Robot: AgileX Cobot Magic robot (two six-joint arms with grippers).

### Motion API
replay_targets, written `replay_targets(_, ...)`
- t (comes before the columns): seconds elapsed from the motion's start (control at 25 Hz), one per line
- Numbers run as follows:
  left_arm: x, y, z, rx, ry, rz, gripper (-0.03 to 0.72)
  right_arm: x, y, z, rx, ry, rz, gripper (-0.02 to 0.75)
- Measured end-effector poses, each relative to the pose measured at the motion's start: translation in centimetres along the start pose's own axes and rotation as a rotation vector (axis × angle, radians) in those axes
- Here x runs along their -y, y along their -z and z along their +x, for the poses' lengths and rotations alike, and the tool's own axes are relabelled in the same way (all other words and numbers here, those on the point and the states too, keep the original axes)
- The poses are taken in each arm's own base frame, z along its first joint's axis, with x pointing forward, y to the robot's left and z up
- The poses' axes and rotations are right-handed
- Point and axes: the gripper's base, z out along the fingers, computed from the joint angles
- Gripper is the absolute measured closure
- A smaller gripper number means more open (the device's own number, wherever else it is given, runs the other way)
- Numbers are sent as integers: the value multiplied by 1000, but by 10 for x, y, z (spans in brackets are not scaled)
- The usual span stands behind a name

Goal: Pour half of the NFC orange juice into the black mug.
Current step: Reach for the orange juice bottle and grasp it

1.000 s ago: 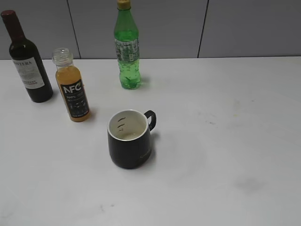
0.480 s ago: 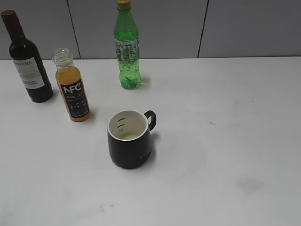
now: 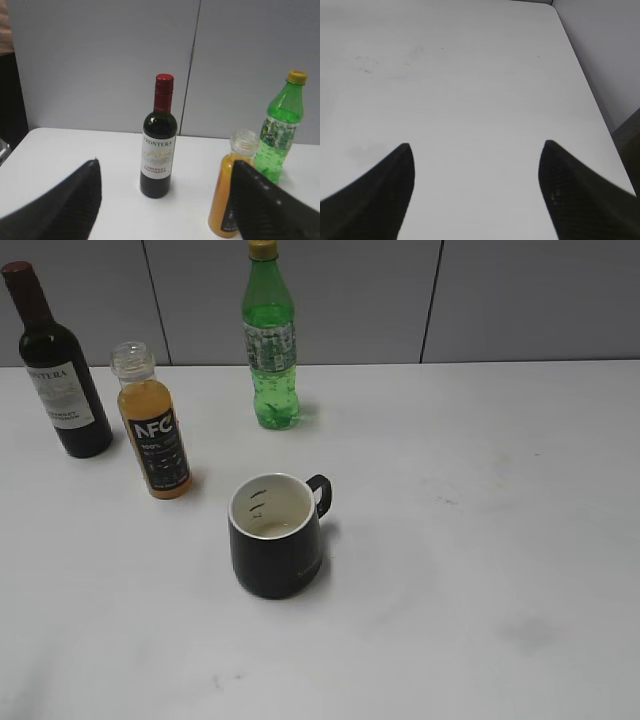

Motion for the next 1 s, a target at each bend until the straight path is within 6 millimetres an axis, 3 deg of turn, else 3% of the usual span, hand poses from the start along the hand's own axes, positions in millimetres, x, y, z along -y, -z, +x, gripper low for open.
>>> replay_targets(0.32, -6, -18, 35, 74, 3, -62, 88, 0, 0, 0, 0, 0, 0, 150)
replay_targets(0.68, -8, -39, 42, 44, -3, -75, 94, 0, 0, 0, 0, 0, 0, 150)
replay_targets(1.0, 12, -65, 53, -11, -64, 58, 93, 0, 0, 0, 0, 0, 0, 150)
